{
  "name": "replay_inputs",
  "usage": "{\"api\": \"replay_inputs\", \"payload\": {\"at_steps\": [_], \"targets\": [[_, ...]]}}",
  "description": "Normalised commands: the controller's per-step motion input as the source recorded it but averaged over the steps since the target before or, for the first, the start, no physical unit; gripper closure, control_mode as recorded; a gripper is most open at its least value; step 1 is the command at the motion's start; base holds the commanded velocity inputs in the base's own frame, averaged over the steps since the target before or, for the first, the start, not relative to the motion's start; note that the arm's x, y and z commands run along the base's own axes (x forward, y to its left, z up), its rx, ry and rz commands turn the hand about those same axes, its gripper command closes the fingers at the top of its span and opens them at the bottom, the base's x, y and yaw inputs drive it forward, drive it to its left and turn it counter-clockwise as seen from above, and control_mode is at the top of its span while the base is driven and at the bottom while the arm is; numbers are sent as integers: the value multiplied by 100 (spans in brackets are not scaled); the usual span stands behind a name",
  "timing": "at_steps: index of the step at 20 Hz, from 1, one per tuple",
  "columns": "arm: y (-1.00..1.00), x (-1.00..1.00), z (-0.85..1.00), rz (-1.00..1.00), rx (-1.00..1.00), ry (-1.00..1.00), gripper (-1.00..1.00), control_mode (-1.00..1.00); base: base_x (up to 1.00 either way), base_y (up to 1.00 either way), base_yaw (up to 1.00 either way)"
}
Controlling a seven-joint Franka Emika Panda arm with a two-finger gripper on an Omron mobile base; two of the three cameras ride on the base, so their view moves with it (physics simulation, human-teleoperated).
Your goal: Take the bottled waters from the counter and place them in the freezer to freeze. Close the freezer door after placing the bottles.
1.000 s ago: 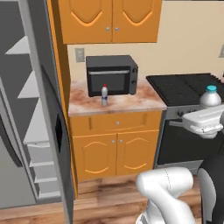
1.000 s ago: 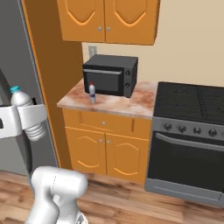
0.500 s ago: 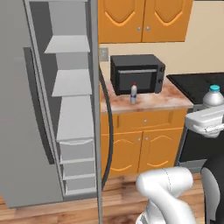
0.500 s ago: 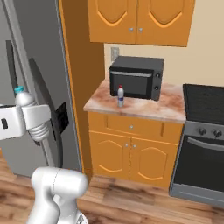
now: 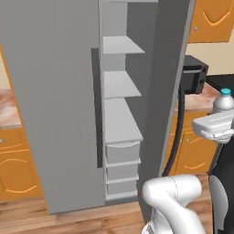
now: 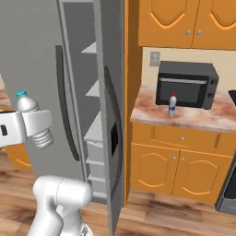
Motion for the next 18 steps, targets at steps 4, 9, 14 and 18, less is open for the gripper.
{"api": "replay_inputs", "payload": {"at_steps": [4, 9, 14, 18], "targets": [[0, 0, 0, 0, 0, 0, 100, 100, 5, 99, -22], [0, 0, 0, 0, 0, 0, 100, 100, 8, 44, -14], [0, 0, 0, 0, 0, 0, 100, 100, 39, 18, 2], [0, 0, 0, 0, 0, 0, 100, 100, 60, -1, 6]]}}
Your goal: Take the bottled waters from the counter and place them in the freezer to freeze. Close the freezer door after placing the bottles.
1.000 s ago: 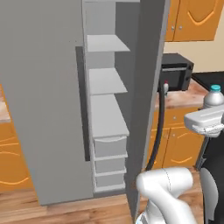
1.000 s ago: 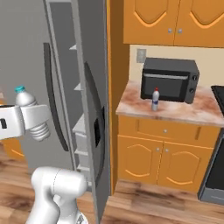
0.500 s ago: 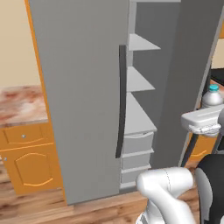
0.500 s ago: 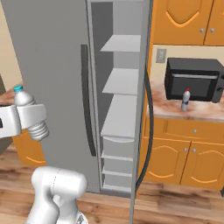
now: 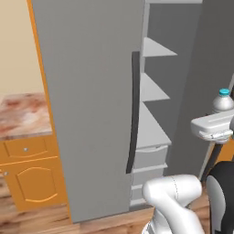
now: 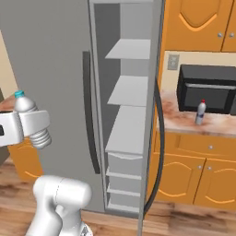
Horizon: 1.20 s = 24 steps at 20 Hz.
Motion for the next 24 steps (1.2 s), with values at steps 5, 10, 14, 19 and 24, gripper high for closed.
{"api": "replay_inputs", "payload": {"at_steps": [5, 10, 14, 19, 24], "targets": [[0, 0, 0, 0, 0, 0, 100, 100, 68, 0, 2], [0, 0, 0, 0, 0, 0, 100, 100, 60, 0, 3], [0, 0, 0, 0, 0, 0, 100, 100, 22, 0, 1], [0, 0, 0, 0, 0, 0, 100, 100, 14, 0, 0], [0, 0, 0, 0, 0, 0, 100, 100, 9, -12, 0]]}}
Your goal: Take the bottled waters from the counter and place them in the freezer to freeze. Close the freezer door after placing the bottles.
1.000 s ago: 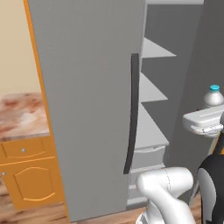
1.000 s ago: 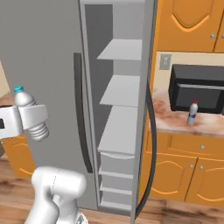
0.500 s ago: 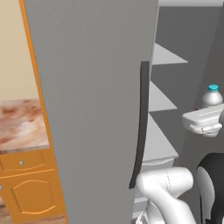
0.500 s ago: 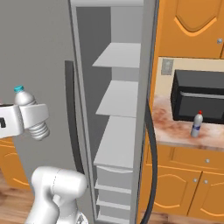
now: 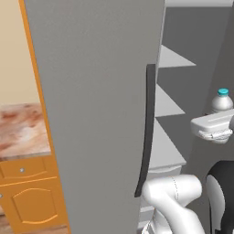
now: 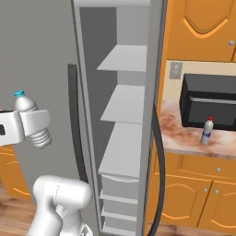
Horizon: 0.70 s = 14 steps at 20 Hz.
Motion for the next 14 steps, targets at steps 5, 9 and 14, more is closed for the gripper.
{"api": "replay_inputs", "payload": {"at_steps": [5, 9, 14], "targets": [[0, 0, 0, 0, 0, 0, 100, 100, 14, -40, -2], [0, 0, 0, 0, 0, 0, 100, 100, 20, -56, -1], [0, 0, 0, 0, 0, 0, 100, 100, 30, -44, 0]]}}
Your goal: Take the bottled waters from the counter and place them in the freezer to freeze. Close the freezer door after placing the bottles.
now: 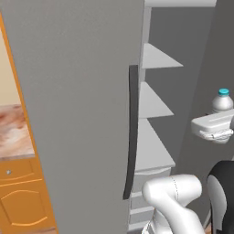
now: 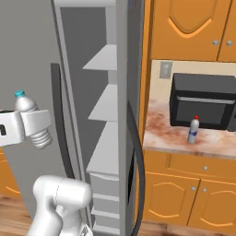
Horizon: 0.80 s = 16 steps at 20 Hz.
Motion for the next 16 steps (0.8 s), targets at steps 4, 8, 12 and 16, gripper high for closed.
{"api": "replay_inputs", "payload": {"at_steps": [4, 8, 12, 16], "targets": [[0, 0, 0, 0, 0, 0, 100, 100, 33, -22, 0], [0, 0, 0, 0, 0, 0, 100, 100, 47, 0, 0], [0, 0, 0, 0, 0, 0, 100, 100, 53, 0, 0], [0, 0, 0, 0, 0, 0, 100, 100, 42, 0, 0]]}}
